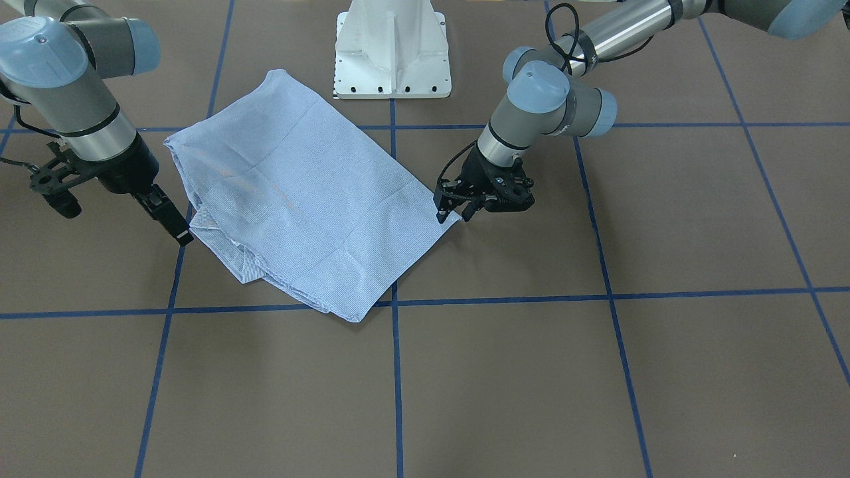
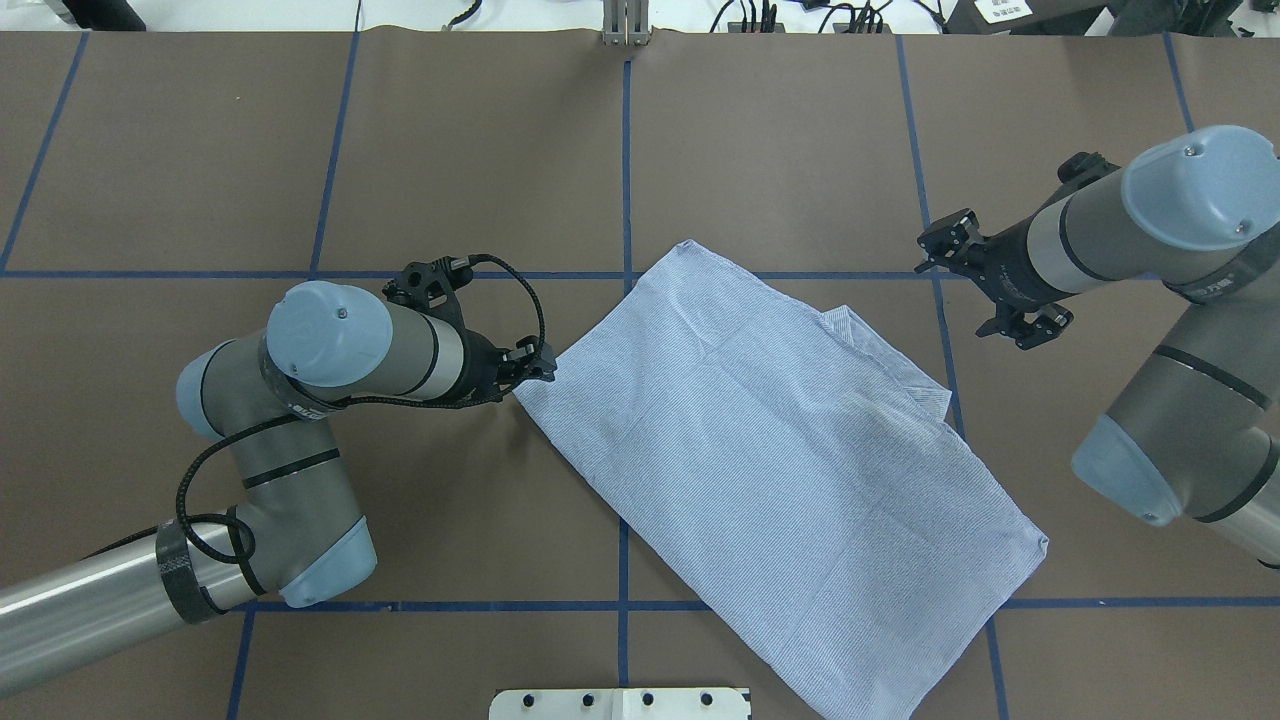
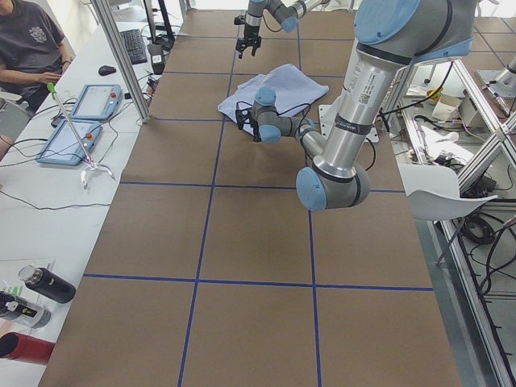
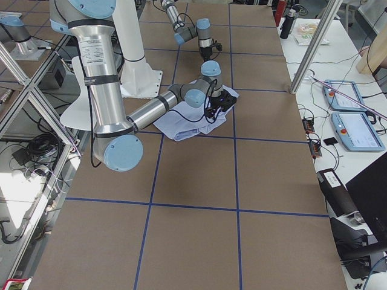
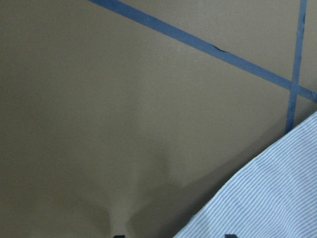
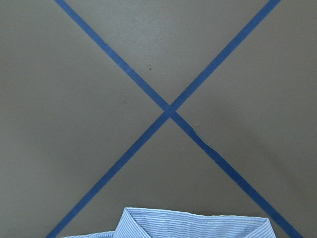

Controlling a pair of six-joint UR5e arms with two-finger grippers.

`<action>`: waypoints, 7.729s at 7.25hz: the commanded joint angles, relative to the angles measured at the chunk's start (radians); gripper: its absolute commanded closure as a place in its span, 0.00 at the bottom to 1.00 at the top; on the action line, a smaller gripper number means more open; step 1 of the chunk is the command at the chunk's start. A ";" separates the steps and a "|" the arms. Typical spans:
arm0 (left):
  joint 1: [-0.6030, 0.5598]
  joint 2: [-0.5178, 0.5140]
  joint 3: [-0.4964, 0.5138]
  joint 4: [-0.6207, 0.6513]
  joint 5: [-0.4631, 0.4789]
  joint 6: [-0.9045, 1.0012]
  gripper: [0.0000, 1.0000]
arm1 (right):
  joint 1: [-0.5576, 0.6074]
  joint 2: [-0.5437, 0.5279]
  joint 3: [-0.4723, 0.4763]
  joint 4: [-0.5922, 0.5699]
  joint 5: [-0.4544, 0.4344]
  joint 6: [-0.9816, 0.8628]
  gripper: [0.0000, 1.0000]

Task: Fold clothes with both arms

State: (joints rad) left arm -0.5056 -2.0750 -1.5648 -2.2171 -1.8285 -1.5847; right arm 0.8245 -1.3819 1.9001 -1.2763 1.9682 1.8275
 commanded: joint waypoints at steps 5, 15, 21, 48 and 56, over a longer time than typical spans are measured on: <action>-0.014 0.003 0.006 0.008 0.028 0.061 1.00 | 0.015 0.001 -0.001 0.000 0.001 0.001 0.00; -0.349 -0.526 0.826 -0.203 0.035 0.390 0.97 | 0.012 0.014 0.002 -0.005 -0.003 0.015 0.00; -0.396 -0.180 0.101 0.047 -0.130 0.376 0.06 | -0.250 0.133 0.014 -0.026 -0.289 0.166 0.00; -0.329 0.065 -0.238 0.086 -0.055 0.332 0.06 | -0.599 0.184 0.103 -0.231 -0.497 0.504 1.00; 0.254 0.283 -0.396 0.069 0.236 -0.451 0.10 | -0.651 0.162 0.183 -0.281 -0.494 0.506 1.00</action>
State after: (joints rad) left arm -0.2902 -1.8145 -1.9664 -2.1452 -1.6224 -1.9886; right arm 0.1783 -1.2193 2.0834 -1.5567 1.4735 2.3330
